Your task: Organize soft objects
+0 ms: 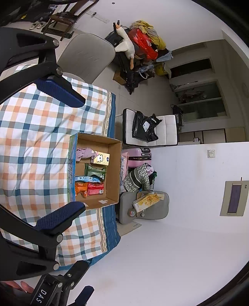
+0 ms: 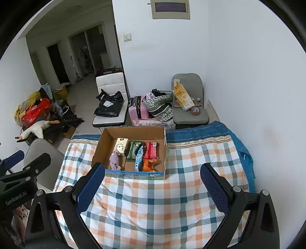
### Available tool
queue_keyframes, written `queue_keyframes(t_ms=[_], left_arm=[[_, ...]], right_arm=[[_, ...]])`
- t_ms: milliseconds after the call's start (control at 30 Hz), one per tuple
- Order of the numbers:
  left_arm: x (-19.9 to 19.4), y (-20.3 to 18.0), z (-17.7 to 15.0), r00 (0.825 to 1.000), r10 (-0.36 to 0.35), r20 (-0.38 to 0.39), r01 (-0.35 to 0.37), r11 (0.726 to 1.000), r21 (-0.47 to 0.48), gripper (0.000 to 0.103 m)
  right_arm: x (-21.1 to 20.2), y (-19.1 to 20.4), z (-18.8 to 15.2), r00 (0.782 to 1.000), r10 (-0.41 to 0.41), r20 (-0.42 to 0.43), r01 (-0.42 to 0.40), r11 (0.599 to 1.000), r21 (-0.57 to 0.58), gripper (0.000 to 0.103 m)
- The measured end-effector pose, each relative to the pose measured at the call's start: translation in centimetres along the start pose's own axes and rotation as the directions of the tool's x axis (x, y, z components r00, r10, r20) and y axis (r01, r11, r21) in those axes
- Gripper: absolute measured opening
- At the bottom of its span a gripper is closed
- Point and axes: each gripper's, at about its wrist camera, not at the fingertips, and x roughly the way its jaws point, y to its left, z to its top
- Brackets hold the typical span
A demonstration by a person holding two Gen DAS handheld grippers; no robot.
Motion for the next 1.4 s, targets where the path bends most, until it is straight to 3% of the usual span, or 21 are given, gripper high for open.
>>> queue_keyframes(t_ms=[1400], left_arm=[[-1.00,0.21,0.12,1.000,0.017,-0.003,-0.017,0.999,-0.035,0.101]], right_arm=[[-0.99,0.50,0.40,1.000,0.005,0.017,-0.005,1.000,-0.011,0.102]])
